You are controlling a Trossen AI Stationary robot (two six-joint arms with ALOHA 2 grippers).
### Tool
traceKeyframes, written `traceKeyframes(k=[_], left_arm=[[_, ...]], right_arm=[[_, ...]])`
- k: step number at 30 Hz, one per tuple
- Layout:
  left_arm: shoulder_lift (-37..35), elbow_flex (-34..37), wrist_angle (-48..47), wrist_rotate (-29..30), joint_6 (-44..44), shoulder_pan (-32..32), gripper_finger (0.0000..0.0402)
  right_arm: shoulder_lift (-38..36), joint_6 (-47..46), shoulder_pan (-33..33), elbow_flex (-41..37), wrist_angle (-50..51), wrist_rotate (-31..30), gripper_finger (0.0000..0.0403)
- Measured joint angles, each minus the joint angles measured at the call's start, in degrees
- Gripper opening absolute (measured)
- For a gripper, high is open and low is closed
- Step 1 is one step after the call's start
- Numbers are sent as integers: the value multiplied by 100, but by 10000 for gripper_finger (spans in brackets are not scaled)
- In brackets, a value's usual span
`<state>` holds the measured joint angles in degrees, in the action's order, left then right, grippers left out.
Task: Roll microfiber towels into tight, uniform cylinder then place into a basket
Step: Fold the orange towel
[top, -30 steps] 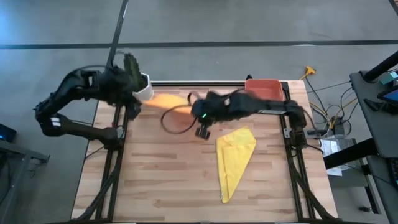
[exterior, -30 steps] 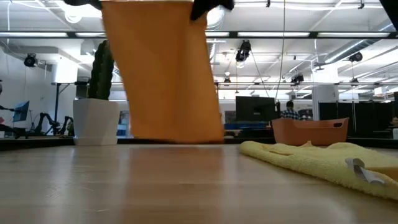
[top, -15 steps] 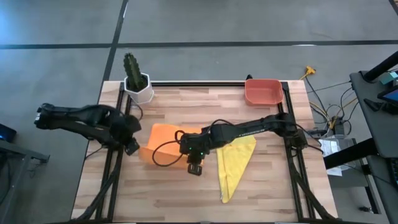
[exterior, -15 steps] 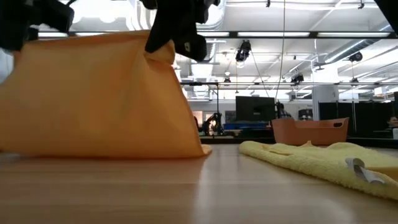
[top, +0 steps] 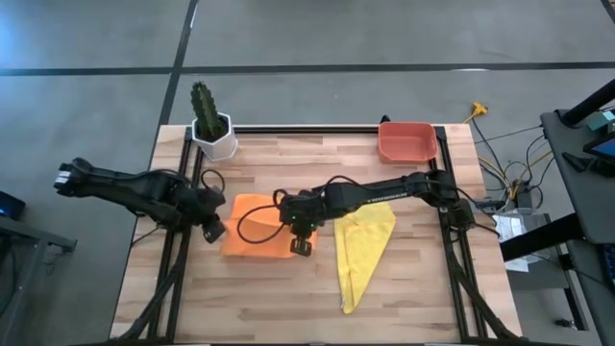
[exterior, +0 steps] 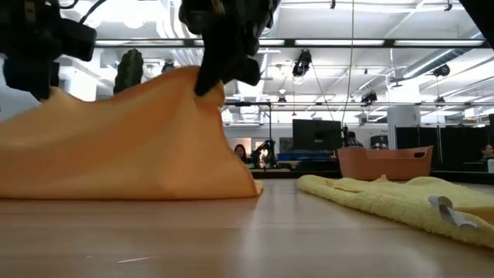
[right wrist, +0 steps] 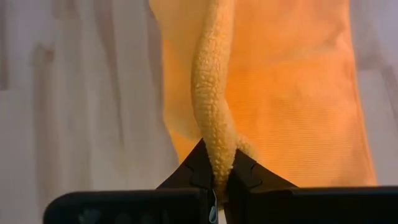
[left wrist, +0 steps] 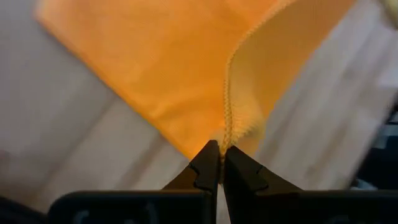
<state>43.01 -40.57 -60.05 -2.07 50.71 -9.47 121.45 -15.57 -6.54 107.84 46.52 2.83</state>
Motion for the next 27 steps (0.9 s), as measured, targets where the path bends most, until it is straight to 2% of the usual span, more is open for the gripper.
traceKeyframes(k=[8, 12, 18, 24, 27], left_arm=[[575, 168, 23, 1214, -534, 0, 0], [953, 429, 220, 1281, -910, 0, 0], [1375, 524, 263, 1259, -956, 0, 0], [1241, 421, 165, 1282, -921, 0, 0], [1082, 384, 25, 1481, -916, 3, 0]], right_arm=[[0, -72, 329, -510, 2, -47, 9], [0, 53, 357, -714, -42, -43, 9], [0, -110, 375, -723, -3, -28, 9], [0, -391, 316, -388, 173, 59, 9], [0, -396, 301, -246, 191, 72, 9]])
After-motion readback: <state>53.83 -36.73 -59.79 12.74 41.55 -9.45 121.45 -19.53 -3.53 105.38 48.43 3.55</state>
